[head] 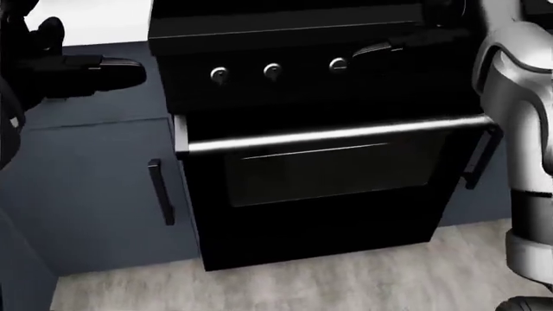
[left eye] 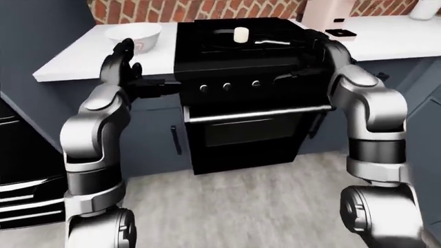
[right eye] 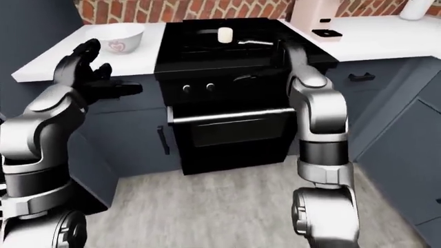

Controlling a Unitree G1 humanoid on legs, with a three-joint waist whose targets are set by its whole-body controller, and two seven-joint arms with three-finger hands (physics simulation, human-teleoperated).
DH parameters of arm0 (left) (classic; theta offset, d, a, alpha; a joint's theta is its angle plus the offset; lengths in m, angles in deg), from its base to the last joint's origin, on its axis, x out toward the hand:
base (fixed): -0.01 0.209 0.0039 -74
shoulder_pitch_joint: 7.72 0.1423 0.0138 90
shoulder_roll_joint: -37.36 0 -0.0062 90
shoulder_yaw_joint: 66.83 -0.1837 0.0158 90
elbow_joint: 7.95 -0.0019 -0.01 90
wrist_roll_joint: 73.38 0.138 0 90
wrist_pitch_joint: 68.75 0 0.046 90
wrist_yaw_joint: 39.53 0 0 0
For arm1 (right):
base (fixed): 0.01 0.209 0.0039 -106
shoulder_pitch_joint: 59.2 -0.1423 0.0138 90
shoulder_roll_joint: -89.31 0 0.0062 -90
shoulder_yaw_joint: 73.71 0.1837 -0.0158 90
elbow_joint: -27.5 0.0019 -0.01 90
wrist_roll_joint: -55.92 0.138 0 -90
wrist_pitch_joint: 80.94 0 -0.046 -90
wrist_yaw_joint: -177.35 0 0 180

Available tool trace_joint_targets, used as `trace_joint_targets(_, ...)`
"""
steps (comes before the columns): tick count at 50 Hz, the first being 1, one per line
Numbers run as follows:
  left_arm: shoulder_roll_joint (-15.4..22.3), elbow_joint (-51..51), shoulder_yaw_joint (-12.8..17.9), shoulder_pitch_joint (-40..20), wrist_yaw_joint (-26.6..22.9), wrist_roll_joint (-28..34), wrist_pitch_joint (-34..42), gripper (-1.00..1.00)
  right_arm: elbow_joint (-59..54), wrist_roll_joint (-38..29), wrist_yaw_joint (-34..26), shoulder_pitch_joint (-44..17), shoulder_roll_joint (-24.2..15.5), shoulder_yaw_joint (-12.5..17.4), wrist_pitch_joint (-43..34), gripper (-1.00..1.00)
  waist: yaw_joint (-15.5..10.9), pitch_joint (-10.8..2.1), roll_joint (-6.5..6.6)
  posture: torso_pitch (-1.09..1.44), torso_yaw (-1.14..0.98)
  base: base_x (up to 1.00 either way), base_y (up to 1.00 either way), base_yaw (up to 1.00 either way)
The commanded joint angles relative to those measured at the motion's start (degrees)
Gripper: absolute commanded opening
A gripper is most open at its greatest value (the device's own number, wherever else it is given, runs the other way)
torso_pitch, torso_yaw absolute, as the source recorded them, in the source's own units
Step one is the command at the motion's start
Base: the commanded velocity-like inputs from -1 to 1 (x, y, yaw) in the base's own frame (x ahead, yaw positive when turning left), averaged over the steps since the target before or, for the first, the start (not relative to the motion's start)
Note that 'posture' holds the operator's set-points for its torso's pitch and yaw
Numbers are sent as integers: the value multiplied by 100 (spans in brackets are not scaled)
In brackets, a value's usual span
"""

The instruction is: Pick the cheese from the pan and place it in the bowl.

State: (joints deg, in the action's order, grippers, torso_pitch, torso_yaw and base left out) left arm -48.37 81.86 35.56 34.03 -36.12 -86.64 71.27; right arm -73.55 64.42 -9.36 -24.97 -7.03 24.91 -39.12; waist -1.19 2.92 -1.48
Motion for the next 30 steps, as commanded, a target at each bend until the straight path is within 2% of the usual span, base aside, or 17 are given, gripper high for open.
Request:
trace_joint_targets(1, 105, 59, -1, -318, -1, -28, -183, 100, 13, -161, -126, -448, -107, 29, 122, 100, 0, -180, -68, 0, 0, 0, 0, 0)
trace_joint_targets(2, 134, 78, 11, -360, 8, -51, -131, 100, -62, -206, -170, -561, -126, 28, 100, 100, -25, -153, 40, 0, 0, 0, 0, 0)
trace_joint_targets(5, 241, -51, 11, -508, 6, -47, -135, 100, -216, -299, -303, -893, -190, 30, -24, 100, -5, -225, 90, 0, 0, 0, 0, 0)
trace_joint_targets(13, 292, -7, -19, -603, 29, -38, -85, 100, -104, -474, -515, -1104, -234, 23, -267, 100, 118, -185, 244, 0, 0, 0, 0, 0)
trace_joint_targets(14, 295, 12, -23, -610, 30, -32, -76, 100, -116, -500, -533, -1111, -237, 19, -259, 100, 120, -304, 247, 0, 0, 12, 0, 0)
trace_joint_targets(16, 284, 90, -26, -617, 51, -33, -12, 100, -146, -530, -569, -1139, -238, 25, -258, 100, 103, -210, 220, 0, 0, 18, 0, 0)
trace_joint_targets(19, 264, 213, -39, -597, 68, -31, 65, 100, -70, -557, -597, -1122, -217, 27, -305, 100, 84, -187, 171, 0, 0, 20, 0, 0)
trace_joint_targets(21, 264, 276, -37, -590, 66, -29, 108, 100, -38, -574, -616, -1110, -218, 35, -326, 100, 82, -155, 200, 0, 0, 20, 0, 0)
trace_joint_targets(24, 289, 300, -10, -606, 52, -30, 137, 100, 11, -600, -630, -1105, -208, 33, -371, 100, 97, -120, 358, 0, 0, 21, 0, 0)
trace_joint_targets(25, 284, 300, -4, -589, 56, -26, 126, 100, 18, -611, -635, -1089, -198, 29, -359, 100, 108, -132, 469, 0, 0, 20, 0, 0)
trace_joint_targets(26, 267, 293, -4, -566, 61, -26, 104, 100, 23, -617, -644, -1085, -197, 31, -365, 100, 117, -192, 646, 0, 0, 21, 0, 0)
trace_joint_targets(28, 261, 276, -5, -559, 52, -34, 97, 100, 63, -622, -659, -1079, -209, 51, -403, 100, 153, -132, 573, 0, 0, 20, 0, 0)
trace_joint_targets(29, 281, 271, -6, -573, 44, -30, 106, 100, 58, -627, -666, -1092, -218, 55, -410, 100, 177, -150, 588, 0, 0, 21, 0, 0)
trace_joint_targets(30, 308, 283, 1, -585, 37, -27, 129, 100, 59, -627, -675, -1112, -229, 63, -423, 100, 161, -188, 541, 0, 0, 21, 0, 0)
